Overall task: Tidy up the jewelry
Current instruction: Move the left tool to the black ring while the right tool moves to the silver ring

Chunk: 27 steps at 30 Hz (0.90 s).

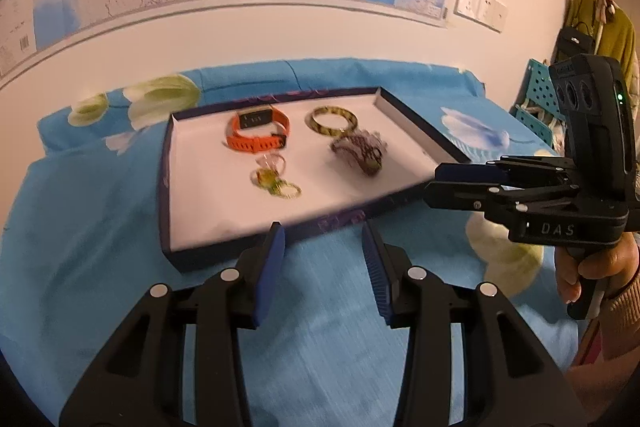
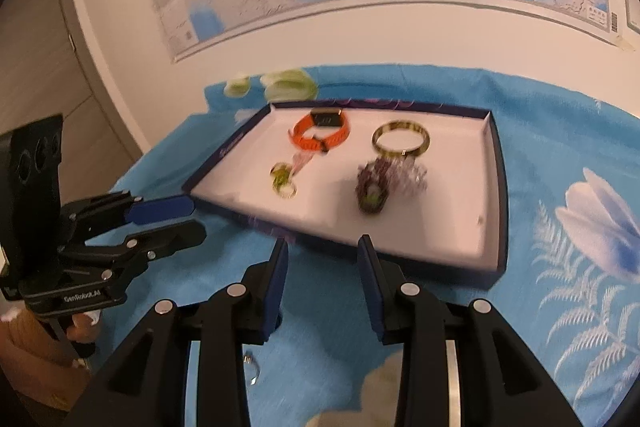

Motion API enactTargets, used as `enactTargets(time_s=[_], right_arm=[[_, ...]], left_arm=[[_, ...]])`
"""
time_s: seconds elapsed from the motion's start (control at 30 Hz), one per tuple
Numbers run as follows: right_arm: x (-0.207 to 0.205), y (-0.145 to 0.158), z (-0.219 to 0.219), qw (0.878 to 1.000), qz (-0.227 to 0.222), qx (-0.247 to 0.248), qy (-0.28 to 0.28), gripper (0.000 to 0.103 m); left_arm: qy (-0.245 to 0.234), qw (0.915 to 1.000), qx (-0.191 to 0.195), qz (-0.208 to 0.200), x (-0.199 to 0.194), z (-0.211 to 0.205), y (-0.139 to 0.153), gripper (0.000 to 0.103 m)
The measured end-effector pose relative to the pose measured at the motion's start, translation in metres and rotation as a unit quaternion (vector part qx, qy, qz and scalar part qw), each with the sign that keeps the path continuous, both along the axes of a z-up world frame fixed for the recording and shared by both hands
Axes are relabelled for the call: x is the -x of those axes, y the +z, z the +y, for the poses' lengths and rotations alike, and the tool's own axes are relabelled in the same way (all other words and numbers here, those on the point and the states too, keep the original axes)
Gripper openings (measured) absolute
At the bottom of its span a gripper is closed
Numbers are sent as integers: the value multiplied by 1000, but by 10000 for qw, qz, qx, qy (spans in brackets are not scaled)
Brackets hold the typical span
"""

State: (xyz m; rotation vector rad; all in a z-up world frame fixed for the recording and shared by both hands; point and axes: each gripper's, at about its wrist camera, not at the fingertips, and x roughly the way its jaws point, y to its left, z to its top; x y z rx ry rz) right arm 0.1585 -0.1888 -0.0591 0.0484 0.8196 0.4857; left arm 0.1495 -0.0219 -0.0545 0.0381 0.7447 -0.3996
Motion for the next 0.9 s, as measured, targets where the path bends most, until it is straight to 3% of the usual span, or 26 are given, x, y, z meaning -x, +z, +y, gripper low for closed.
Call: enactTargets(time_s=[0.33,0.9], right_arm=[[28,-22,9,9994,306,67,155,34],[49,-26,10,9992,385,2,125,34]], left_arm=[[-118,9997,38,221,22,-3,-16,40],[-262,9992,106,282,40,-8,-18,41]])
